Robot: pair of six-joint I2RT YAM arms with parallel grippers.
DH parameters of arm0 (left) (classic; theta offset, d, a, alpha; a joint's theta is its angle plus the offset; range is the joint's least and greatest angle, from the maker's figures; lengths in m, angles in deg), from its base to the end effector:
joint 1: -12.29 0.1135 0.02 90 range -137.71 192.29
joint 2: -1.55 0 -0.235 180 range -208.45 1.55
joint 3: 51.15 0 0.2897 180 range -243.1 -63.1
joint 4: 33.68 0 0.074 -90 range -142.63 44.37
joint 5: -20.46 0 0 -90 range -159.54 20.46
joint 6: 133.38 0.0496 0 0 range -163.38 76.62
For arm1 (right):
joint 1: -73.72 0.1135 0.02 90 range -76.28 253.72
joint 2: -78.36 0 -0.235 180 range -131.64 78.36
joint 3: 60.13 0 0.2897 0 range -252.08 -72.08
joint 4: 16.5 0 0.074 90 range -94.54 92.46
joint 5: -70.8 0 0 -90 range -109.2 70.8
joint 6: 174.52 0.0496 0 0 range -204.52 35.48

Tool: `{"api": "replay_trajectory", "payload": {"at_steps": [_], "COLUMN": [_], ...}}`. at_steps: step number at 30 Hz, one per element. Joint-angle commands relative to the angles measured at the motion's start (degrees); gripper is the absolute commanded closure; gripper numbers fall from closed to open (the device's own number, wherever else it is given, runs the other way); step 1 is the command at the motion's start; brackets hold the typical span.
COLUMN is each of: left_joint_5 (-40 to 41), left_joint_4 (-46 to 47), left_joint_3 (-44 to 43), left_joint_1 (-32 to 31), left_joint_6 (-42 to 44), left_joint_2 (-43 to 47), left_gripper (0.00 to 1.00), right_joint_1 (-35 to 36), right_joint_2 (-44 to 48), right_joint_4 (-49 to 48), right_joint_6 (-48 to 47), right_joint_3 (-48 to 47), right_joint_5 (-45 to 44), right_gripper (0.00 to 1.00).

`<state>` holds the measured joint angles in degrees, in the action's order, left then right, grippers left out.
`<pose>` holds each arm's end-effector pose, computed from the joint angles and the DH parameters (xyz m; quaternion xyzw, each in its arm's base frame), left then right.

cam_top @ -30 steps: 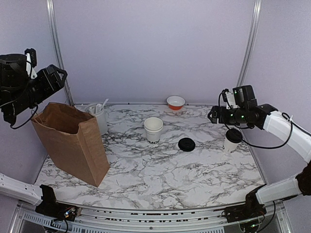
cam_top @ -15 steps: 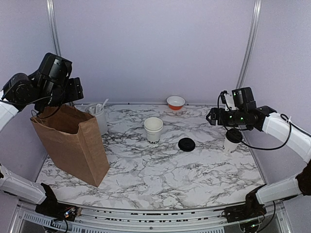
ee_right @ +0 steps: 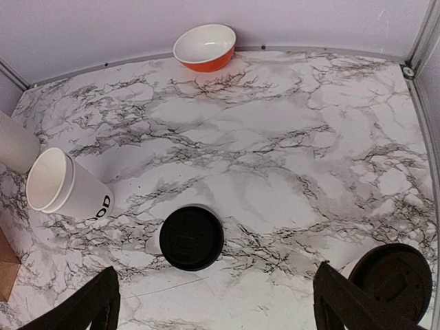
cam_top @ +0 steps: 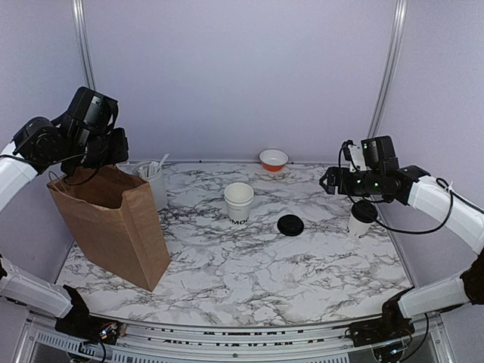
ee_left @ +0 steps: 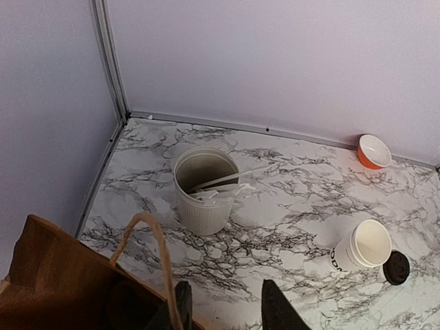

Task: Pack the takeout coffee

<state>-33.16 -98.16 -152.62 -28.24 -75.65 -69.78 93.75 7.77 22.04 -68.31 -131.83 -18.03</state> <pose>0.2391 -0.1657 0.4173 -0.0849 0.8485 -0.0410 0.5208 0.3094 0.1139 0.2656 -0.0344 0.8959 0.1464 0.4180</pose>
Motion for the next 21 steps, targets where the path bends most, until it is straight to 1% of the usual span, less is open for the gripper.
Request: {"api": "replay_trajectory", "payload": {"at_steps": [1, 8, 13, 21], "left_joint_5": [-1.79, -5.74, -9.27, -13.88], "left_joint_4": [2.20, 2.61, 2.68, 3.18], "left_joint_3": [0.58, 0.65, 1.11, 1.06], "left_joint_1": [0.32, 0.20, 0.14, -0.46], "left_joint_6": [1.40, 2.53, 2.78, 3.24], "left_joint_2": [0.52, 1.80, 2.66, 3.89], "left_gripper": [0.71, 0.90, 1.00, 1.00], "right_joint_1": [0.47, 0.49, 0.54, 0.92], "right_joint_2": [0.56, 0.54, 0.20, -0.25], "right_joint_4": [-1.20, -1.02, -0.58, -0.39], "right_joint_6": [-0.22, 0.13, 0.19, 0.62], "right_joint_3": [-1.19, -1.51, -2.10, -2.41], "right_joint_5": [0.77, 1.11, 1.11, 0.87], "right_gripper": [0.06, 0.06, 0.06, 0.07]}}
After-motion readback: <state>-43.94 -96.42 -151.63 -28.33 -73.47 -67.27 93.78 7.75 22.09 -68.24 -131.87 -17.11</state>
